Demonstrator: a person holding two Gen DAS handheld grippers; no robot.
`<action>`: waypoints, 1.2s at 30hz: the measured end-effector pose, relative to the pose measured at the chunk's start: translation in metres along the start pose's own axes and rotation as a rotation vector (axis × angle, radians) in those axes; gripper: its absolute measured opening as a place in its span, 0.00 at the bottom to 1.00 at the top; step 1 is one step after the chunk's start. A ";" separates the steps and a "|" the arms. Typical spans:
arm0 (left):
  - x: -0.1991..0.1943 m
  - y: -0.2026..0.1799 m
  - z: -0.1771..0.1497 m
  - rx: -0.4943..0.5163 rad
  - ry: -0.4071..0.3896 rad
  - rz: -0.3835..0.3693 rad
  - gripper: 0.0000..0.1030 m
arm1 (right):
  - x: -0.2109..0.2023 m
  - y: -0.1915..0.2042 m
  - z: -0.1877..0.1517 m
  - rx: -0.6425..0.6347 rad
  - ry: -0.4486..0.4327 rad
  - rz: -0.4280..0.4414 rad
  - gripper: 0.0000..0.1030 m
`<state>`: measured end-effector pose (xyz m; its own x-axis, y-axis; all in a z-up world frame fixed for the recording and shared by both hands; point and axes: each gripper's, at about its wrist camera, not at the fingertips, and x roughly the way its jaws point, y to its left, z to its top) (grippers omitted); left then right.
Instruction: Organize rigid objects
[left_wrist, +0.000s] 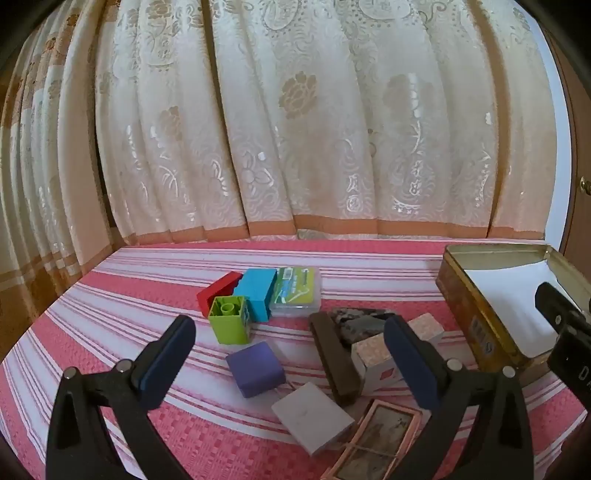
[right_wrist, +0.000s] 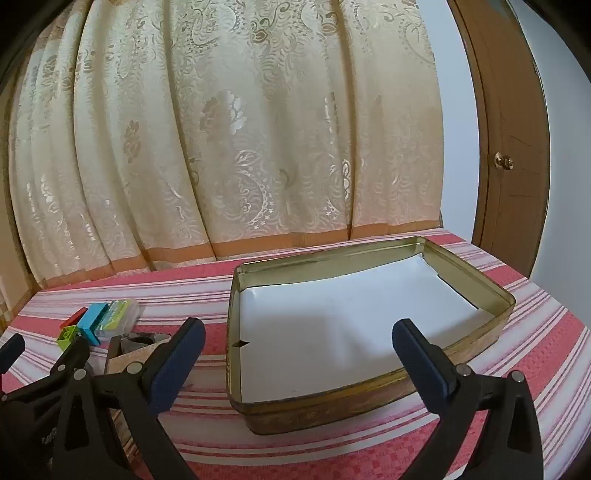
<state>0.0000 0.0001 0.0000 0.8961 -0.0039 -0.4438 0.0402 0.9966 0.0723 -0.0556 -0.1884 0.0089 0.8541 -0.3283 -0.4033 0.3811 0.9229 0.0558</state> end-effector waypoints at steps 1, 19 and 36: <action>0.000 0.000 0.000 -0.008 -0.003 -0.003 1.00 | 0.000 0.000 0.000 -0.003 -0.004 -0.002 0.99; -0.002 0.005 0.001 -0.014 -0.011 0.000 1.00 | 0.005 -0.001 0.000 0.006 0.028 -0.002 0.99; -0.002 0.003 0.000 -0.011 -0.011 -0.003 1.00 | 0.004 -0.002 -0.001 0.009 0.027 0.007 0.99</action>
<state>-0.0015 0.0035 0.0012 0.9007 -0.0076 -0.4344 0.0379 0.9974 0.0611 -0.0532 -0.1908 0.0058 0.8470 -0.3165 -0.4270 0.3786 0.9232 0.0666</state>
